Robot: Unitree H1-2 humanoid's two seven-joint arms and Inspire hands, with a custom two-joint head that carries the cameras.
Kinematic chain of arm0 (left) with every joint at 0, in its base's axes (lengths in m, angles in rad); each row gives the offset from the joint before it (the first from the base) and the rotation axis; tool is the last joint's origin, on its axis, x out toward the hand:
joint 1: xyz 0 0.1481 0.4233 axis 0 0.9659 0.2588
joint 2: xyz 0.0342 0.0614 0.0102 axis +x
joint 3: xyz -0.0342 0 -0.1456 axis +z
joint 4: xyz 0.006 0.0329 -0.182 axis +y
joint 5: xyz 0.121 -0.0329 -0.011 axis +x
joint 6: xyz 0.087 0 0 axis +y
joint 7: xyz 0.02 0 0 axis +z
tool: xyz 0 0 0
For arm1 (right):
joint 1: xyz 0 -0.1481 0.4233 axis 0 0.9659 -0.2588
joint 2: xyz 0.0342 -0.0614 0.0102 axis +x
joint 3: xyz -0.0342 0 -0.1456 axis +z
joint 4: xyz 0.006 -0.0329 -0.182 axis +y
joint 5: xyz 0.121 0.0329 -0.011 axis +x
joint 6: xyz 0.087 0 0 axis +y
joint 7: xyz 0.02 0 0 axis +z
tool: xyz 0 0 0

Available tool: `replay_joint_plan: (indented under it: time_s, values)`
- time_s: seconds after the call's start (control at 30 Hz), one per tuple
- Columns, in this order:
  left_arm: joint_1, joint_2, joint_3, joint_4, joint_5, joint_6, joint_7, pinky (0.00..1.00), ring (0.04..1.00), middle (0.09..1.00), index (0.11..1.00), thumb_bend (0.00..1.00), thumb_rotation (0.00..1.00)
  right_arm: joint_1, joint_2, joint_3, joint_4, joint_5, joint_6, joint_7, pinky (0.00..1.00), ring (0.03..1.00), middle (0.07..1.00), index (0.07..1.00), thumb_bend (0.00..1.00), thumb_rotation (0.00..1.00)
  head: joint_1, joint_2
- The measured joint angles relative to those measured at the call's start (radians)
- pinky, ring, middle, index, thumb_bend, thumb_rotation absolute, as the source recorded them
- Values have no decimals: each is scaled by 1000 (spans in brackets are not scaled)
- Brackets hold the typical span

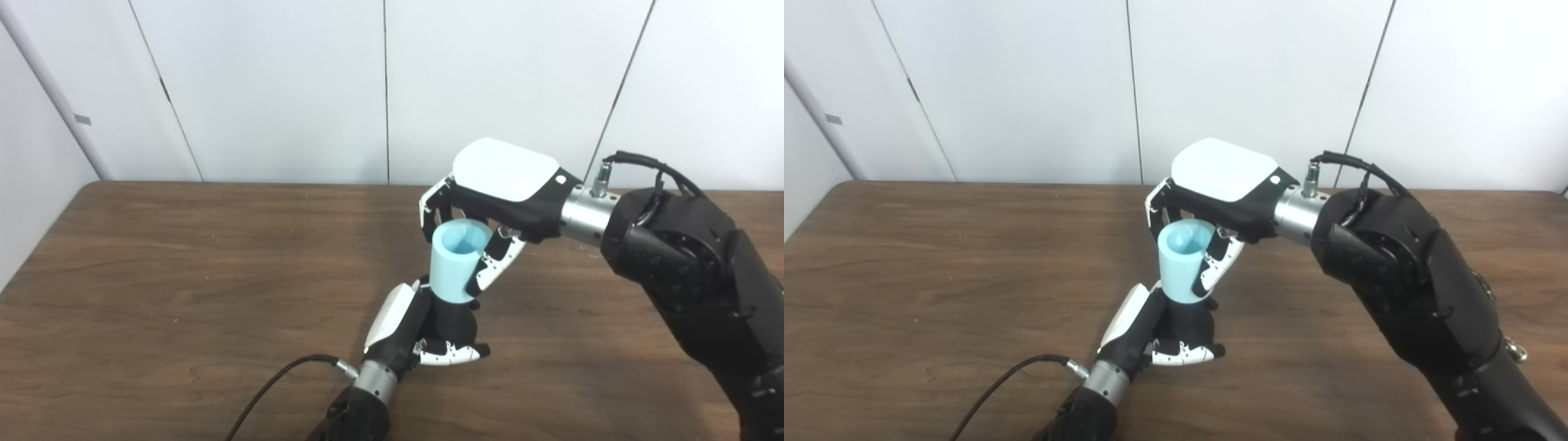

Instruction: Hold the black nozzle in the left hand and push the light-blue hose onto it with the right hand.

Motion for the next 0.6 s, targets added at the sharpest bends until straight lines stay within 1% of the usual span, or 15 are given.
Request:
replay_joint_plan:
  time_s: [0.2,0.37,0.5,0.6]
  values:
    - [0,0,0,-1,0,1,0,1000,839,779,488,511,71,0,0,0,6,-20,-13,-3,277,359,445,508,527,0,0,2]
    - [0,0,0,-1,0,1,1,1000,839,779,488,511,71,0,0,0,6,-25,-11,-2,282,352,436,511,527,0,-2,2]
    - [0,0,0,-1,0,1,1,1000,839,779,488,511,71,1,0,1,6,-26,-4,-2,222,299,407,511,524,0,0,5]
    - [0,0,0,-2,0,1,0,1000,839,778,488,511,71,2,0,1,6,-26,-2,-2,208,288,402,510,524,0,0,5]
